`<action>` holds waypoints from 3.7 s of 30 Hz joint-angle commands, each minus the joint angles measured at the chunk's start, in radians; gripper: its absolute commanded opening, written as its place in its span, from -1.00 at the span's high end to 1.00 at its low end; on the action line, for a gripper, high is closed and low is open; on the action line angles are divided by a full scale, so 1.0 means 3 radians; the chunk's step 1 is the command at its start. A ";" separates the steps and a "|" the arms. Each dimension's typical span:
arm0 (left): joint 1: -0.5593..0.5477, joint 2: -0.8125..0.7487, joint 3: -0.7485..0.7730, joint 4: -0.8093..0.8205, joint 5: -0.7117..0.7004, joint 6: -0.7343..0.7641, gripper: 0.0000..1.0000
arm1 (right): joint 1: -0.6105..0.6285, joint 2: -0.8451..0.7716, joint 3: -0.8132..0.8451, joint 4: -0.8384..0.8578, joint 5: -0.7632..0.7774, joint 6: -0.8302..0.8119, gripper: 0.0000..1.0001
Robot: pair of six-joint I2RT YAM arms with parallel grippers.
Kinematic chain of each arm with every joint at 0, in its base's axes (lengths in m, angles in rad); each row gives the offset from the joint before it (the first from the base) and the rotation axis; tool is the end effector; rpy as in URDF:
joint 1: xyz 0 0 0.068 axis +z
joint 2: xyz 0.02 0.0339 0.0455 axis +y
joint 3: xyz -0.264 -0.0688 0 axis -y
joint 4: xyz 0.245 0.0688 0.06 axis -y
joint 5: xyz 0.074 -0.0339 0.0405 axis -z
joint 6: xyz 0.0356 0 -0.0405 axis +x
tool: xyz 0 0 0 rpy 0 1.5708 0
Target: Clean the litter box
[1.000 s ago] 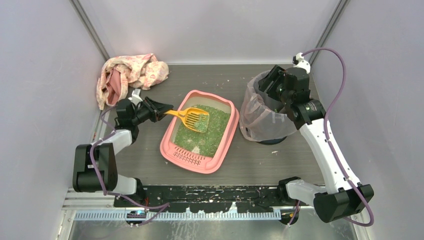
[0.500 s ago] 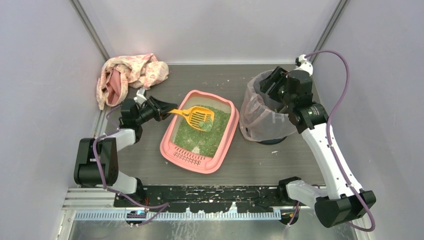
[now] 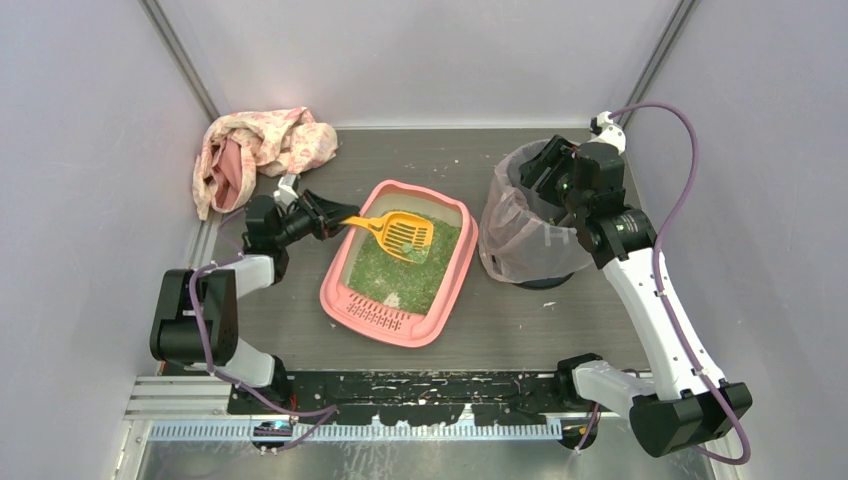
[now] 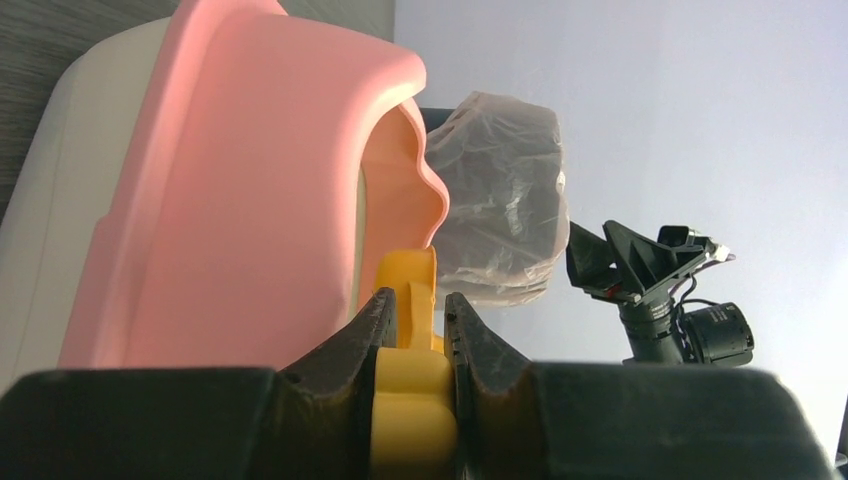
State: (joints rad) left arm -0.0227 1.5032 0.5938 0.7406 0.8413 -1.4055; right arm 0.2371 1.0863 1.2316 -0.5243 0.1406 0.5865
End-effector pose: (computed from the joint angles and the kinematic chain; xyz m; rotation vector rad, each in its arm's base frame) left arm 0.2957 -0.0333 0.2040 -0.6618 1.9298 -1.7003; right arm 0.2269 0.0497 0.4015 0.4341 1.9194 0.4067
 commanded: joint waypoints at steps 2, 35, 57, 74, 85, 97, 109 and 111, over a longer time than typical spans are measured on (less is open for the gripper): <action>-0.0006 0.0259 -0.0154 0.0398 0.0057 -0.0001 1.00 | -0.0014 -0.0045 0.0018 0.0138 0.0033 0.0039 -0.36; 0.0014 0.0350 0.0170 0.0377 0.0102 -0.0601 1.00 | -0.0029 0.0004 -0.0016 0.0231 0.0007 0.0004 -0.36; 0.0014 0.0133 0.0846 -0.0497 0.0186 -0.0153 1.00 | -0.0065 -0.0031 -0.0025 0.0249 0.0023 0.0013 -0.36; -0.0415 0.0454 0.2458 -0.1550 -0.0063 -0.0117 1.00 | -0.0161 -0.0104 0.0381 0.0215 -0.0088 0.0032 -0.35; -0.1207 0.1415 0.3976 -0.1599 -0.0288 -0.0457 1.00 | -0.0275 -0.0291 0.0530 0.0091 -0.0026 0.0003 -0.35; -0.1793 0.2777 0.6463 -0.3134 -0.0581 0.0544 1.00 | -0.0373 -0.0558 0.0631 -0.0155 0.0183 -0.0146 -0.34; -0.2029 0.2757 0.6223 -0.1795 -0.0486 0.1754 1.00 | -0.0376 -0.0637 0.0665 -0.0214 0.0304 -0.0329 -0.33; -0.2048 0.2828 0.6429 -0.1761 -0.0352 0.1836 1.00 | -0.0377 -0.0628 0.0643 -0.0224 0.0301 -0.0347 -0.33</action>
State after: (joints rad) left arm -0.6197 2.3493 2.4039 0.0399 0.6666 -0.9997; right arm 0.1276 0.9012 1.4059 -0.6155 0.2127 0.5098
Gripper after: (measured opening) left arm 0.215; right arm 0.669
